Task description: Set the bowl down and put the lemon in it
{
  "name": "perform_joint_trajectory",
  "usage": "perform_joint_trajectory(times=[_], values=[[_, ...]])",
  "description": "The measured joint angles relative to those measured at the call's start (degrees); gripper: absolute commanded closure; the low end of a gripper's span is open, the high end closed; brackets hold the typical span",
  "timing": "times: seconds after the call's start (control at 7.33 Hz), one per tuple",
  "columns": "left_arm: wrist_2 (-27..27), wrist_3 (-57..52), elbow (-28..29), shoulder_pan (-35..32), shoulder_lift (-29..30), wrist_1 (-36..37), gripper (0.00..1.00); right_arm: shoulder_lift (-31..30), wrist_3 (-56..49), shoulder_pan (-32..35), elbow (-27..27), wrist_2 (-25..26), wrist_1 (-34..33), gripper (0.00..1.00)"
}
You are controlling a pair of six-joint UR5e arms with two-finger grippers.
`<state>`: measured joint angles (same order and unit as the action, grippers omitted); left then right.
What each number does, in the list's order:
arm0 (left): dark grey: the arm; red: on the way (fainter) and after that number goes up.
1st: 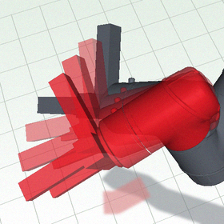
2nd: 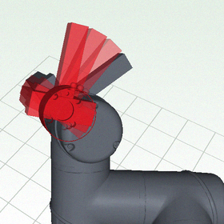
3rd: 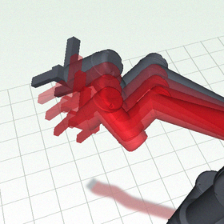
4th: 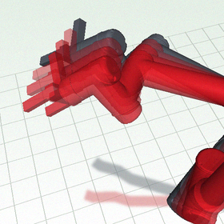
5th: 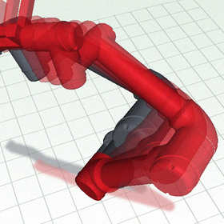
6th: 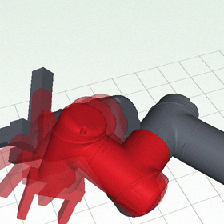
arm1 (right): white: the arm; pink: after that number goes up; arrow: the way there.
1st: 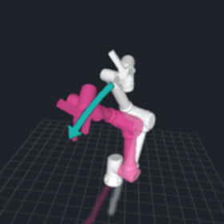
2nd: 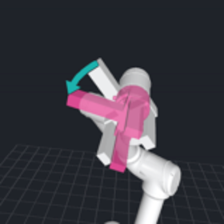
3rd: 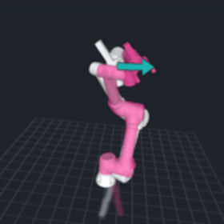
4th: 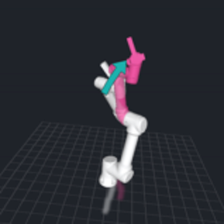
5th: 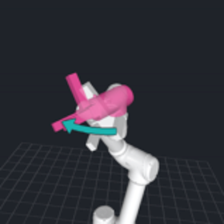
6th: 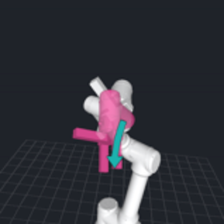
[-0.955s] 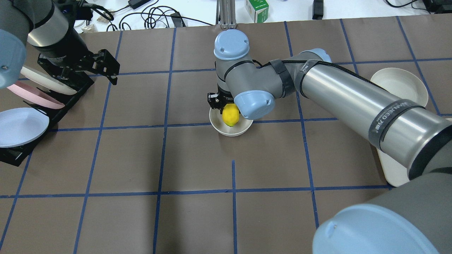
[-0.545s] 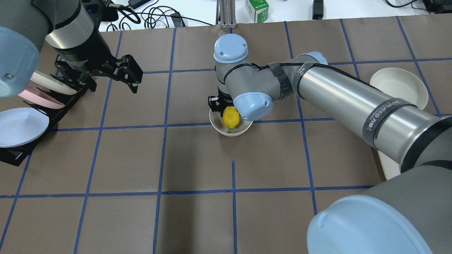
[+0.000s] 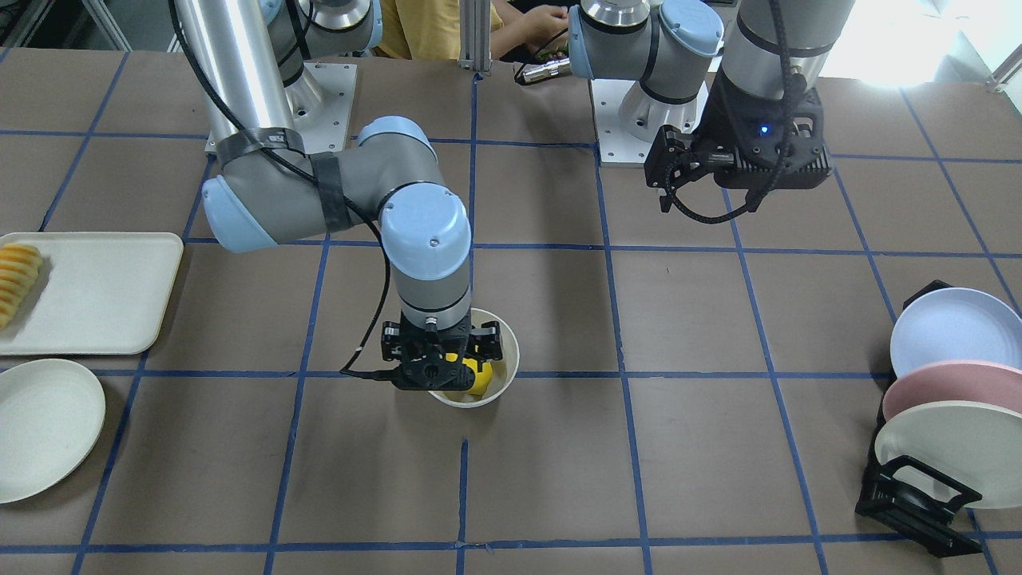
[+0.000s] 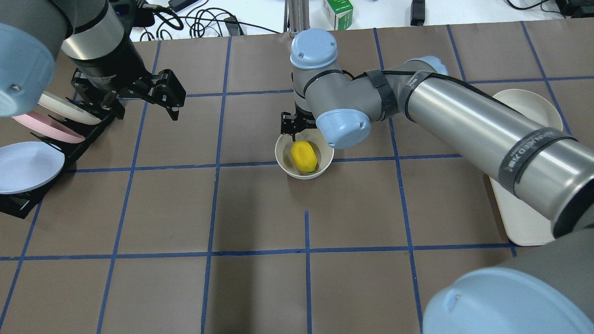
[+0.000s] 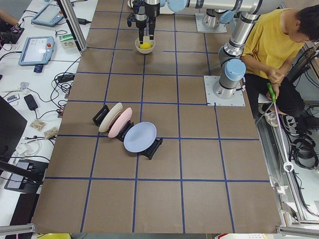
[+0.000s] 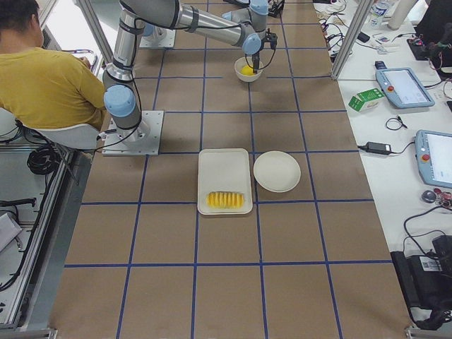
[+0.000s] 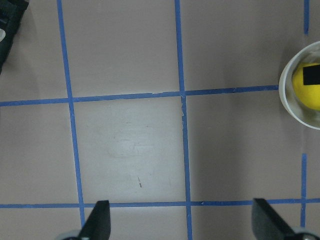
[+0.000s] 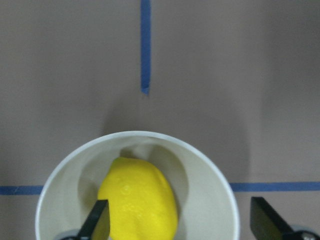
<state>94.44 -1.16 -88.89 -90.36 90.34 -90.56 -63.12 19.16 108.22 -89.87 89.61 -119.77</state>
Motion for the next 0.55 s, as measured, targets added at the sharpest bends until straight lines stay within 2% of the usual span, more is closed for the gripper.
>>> perform_joint_trajectory(times=[0.55], values=[[0.2, 0.7, 2.4, -0.6, 2.8, -1.1, 0.00, -15.8, -7.9, -11.0, -0.7, -0.1, 19.0, 0.00]])
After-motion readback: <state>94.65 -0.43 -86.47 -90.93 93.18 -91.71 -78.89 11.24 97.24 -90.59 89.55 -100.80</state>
